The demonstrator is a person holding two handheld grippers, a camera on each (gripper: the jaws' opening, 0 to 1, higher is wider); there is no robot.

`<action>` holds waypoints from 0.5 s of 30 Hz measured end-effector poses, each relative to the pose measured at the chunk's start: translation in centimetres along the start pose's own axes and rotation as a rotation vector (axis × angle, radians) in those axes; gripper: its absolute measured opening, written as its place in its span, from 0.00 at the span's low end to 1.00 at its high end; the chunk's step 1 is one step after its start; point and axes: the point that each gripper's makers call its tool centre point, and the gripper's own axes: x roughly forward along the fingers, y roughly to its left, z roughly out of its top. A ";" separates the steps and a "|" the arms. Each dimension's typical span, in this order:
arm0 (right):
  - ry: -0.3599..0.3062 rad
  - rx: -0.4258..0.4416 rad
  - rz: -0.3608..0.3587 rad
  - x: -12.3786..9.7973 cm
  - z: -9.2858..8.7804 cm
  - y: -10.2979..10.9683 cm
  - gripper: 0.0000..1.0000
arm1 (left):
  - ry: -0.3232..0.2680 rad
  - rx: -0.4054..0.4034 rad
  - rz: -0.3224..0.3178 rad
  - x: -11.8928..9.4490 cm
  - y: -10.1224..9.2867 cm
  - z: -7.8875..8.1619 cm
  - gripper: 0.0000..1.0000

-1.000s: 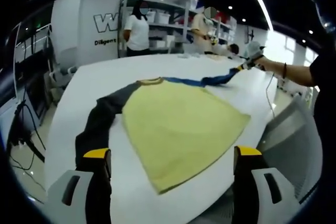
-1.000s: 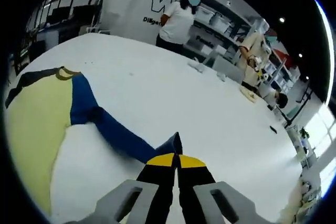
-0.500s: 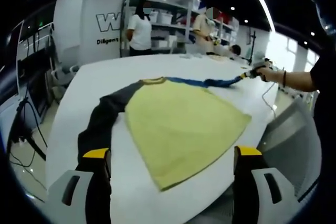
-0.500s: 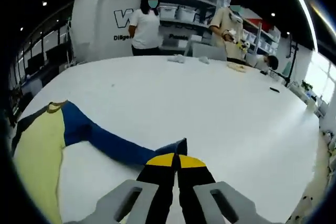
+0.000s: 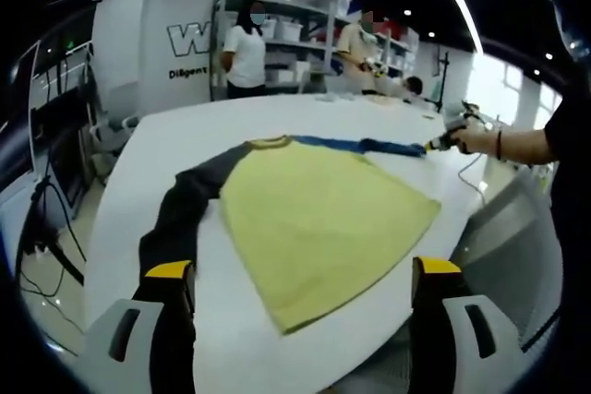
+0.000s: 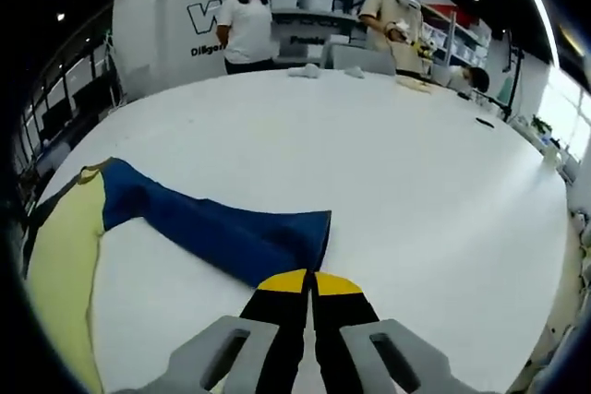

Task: Fold the garment on the visible template until the final outline fits inside the template.

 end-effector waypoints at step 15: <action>0.047 -0.007 0.038 0.5 -1.4 0.2 0.00 | 0.021 -0.014 0.019 -0.2 0.1 -0.6 0.96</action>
